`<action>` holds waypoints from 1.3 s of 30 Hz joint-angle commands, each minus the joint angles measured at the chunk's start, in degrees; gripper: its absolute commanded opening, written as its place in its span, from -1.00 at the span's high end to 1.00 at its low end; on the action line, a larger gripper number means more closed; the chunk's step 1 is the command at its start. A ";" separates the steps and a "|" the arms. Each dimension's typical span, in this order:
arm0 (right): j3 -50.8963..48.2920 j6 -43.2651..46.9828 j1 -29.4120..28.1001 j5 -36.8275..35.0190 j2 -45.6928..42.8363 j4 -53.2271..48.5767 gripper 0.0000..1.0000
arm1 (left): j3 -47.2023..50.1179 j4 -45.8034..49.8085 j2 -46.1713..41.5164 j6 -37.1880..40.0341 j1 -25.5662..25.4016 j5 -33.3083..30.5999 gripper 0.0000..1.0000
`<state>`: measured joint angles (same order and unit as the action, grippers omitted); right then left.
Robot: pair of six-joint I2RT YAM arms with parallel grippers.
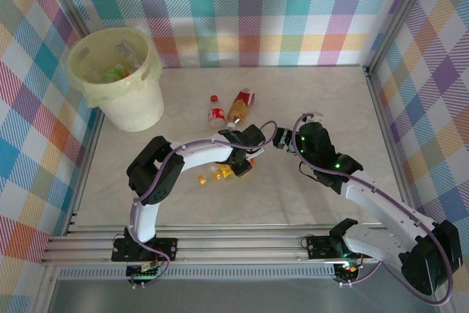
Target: Put the plastic bottles in the bin
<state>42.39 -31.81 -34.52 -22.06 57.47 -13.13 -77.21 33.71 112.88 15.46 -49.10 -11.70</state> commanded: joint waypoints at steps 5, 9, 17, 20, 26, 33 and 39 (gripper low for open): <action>-0.55 6.52 0.22 4.39 -1.20 4.51 -0.99 | 6.93 -10.35 -14.67 -8.78 1.62 0.97 0.06; -0.34 9.14 0.21 10.68 -0.57 9.08 -0.99 | 11.71 -16.59 -23.67 -13.94 4.85 1.49 0.08; 2.28 12.22 0.16 18.27 2.82 14.57 -0.99 | 18.47 -26.58 -39.68 -23.55 14.70 2.92 0.10; 3.50 12.13 0.14 18.06 4.49 15.39 -0.99 | 18.54 -27.31 -43.82 -26.68 18.90 2.08 0.11; 4.79 11.60 0.16 18.54 7.57 17.99 -0.99 | 12.03 -24.60 -47.65 -28.47 27.54 -0.15 0.12; 6.73 11.15 0.11 18.69 9.85 17.88 -0.99 | 0.49 -24.40 -45.55 -29.29 36.19 -1.28 0.12; 7.08 11.04 0.16 17.64 9.76 17.22 -0.99 | -11.44 -24.49 -39.67 -29.48 41.30 -5.46 0.12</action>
<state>47.35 -20.86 -34.46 -4.01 67.20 2.48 -84.36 10.31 70.67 -13.10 -9.74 -13.85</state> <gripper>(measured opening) 0.996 0.452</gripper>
